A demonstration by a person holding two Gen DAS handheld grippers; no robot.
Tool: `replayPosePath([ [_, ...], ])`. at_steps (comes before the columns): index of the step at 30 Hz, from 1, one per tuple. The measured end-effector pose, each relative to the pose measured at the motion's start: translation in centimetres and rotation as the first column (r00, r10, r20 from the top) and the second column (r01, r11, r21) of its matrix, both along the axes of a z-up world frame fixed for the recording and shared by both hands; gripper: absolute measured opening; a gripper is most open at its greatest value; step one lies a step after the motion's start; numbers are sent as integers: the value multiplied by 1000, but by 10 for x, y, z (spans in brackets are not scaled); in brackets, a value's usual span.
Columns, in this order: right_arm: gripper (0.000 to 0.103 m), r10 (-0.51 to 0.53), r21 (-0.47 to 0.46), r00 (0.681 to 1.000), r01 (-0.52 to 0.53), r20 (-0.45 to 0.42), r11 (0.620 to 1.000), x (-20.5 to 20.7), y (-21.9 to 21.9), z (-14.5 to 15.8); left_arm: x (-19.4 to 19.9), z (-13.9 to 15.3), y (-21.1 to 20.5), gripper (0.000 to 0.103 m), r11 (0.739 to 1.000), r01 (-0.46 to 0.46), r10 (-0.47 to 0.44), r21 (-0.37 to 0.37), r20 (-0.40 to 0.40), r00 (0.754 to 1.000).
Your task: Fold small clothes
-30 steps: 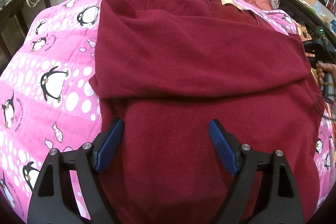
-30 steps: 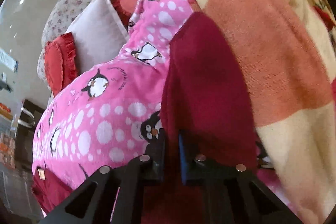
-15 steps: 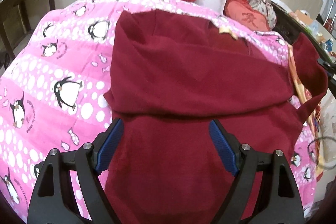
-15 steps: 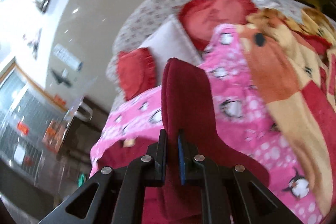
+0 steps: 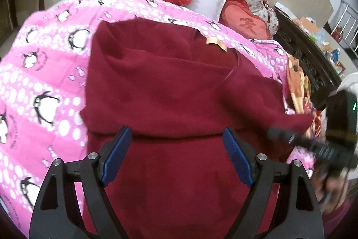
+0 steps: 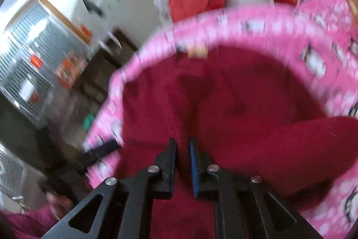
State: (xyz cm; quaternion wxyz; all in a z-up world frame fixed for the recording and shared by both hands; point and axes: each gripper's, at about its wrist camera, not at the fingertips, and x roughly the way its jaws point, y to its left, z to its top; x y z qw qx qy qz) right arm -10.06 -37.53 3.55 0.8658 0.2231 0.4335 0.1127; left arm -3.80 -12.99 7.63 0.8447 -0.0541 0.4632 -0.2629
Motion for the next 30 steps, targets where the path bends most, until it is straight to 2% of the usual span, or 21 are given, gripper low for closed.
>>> replayPosePath([
  [1,32,4,-8,1000,-4,-2,1000,-2,2,-3,2,0,-4,83,1000,4,-4,-6,-5,1000],
  [2,45,2,3,1000,-2,5,1000,-8,3,-3,3,1,-7,83,1000,6,-6,-8,-4,1000],
  [5,46,-27,32,999,26,43,999,-27,-1,1,8,5,-23,83,1000,24,-24,-3,20,1000],
  [8,46,-61,28,996,59,68,998,-48,-10,7,15,3,-49,83,997,61,-63,46,43,997],
  [12,46,-112,67,989,107,91,992,-75,-26,12,28,-6,-82,83,991,107,-112,79,64,992],
  [14,47,-132,96,986,122,102,988,-89,-36,13,36,-14,-98,83,988,111,-116,107,46,992],
  [18,55,-160,143,981,143,109,979,-111,-54,9,47,-29,-121,82,985,131,-130,108,-20,991],
  [19,55,-162,147,981,145,111,978,-113,-57,7,46,-29,-124,73,984,139,-138,108,-15,990],
  [20,55,-167,151,980,149,112,977,-116,-61,4,44,-28,-127,54,983,142,-143,113,-2,990],
  [21,55,-172,152,978,154,113,976,-118,-66,3,43,-26,-131,44,982,143,-145,126,7,989],
  [22,55,-178,152,977,160,115,975,-120,-69,3,42,-23,-134,21,981,150,-151,125,-1,989],
  [23,55,-184,155,976,165,118,974,-121,-74,2,43,-19,-135,12,981,156,-155,114,-14,988],
  [25,55,-192,165,974,170,123,971,-124,-81,1,44,-3,-135,11,985,141,-140,95,-15,990],
  [30,56,-206,170,969,181,140,969,-122,-96,2,46,72,-114,11,995,95,-95,6,101,990],
])
